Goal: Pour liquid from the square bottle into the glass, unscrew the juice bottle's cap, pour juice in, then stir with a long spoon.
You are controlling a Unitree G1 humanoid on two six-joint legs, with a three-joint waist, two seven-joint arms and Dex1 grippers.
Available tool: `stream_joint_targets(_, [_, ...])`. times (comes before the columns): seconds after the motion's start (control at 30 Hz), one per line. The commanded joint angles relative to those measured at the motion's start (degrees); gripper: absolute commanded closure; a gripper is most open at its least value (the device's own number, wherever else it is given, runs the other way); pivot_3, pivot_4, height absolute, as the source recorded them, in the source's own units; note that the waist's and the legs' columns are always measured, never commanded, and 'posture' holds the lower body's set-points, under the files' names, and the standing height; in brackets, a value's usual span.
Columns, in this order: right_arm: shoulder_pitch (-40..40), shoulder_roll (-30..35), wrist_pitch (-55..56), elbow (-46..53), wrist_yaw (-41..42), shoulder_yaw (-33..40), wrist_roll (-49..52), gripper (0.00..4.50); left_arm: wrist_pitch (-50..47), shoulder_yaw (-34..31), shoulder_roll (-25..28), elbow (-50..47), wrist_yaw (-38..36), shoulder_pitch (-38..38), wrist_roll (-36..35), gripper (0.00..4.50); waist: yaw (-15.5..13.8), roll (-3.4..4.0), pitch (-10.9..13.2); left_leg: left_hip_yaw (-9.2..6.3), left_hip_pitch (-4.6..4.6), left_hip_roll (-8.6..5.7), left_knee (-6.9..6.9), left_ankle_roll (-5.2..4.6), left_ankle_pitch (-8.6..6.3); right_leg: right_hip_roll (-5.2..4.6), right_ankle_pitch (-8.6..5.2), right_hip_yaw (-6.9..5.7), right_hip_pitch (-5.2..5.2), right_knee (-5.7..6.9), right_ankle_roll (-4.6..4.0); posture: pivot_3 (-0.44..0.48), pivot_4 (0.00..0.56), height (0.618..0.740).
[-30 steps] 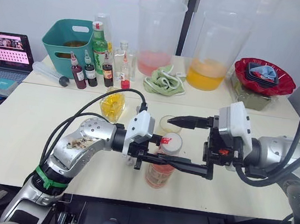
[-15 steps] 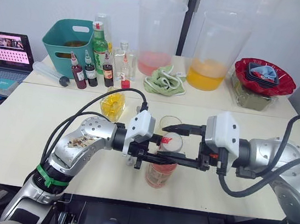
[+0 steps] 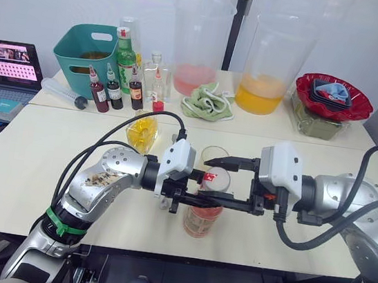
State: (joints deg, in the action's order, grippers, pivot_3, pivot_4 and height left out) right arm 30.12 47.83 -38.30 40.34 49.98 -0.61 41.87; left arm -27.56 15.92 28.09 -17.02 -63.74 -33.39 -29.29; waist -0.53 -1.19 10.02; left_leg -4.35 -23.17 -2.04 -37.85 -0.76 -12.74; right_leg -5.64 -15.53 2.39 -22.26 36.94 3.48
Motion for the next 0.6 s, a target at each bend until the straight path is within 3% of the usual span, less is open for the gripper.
stream_joint_targets(0.03, [1.5,0.4,-0.2,0.2,-0.1,2.2,1.2,1.85,-0.9,2.3,0.8,1.1,-0.8,0.8,1.9,3.10,0.0,0.00,0.0,0.00,0.00,0.00,0.00,0.00,0.00,0.00,0.00,0.00,0.00,0.00,0.00,0.000,0.150,0.740])
stream_joint_targets(0.13, [1.3,0.6,-0.1,-0.1,0.1,1.5,0.8,1.85,-0.9,2.4,0.7,1.2,-0.7,0.8,2.0,3.10,0.0,0.00,0.0,0.00,0.00,0.00,0.00,0.00,0.00,0.00,0.00,0.00,0.00,0.00,0.00,0.000,0.150,0.740])
stream_joint_targets(0.2, [1.0,0.6,0.0,-0.2,0.1,1.1,0.5,2.39,-0.9,2.4,0.6,1.3,-0.6,0.8,2.1,3.10,0.0,0.00,0.0,0.00,0.00,0.00,0.00,0.00,0.00,0.00,0.00,0.00,0.00,0.00,0.00,0.000,0.150,0.740])
stream_joint_targets(0.6, [2.6,0.1,-1.7,-0.1,-0.9,2.3,3.4,2.39,-0.7,2.4,0.8,1.3,-0.7,1.0,2.1,3.10,0.0,0.00,0.0,0.00,0.03,0.00,0.00,0.00,0.00,0.00,0.00,0.00,0.02,0.00,0.00,0.000,0.150,0.740])
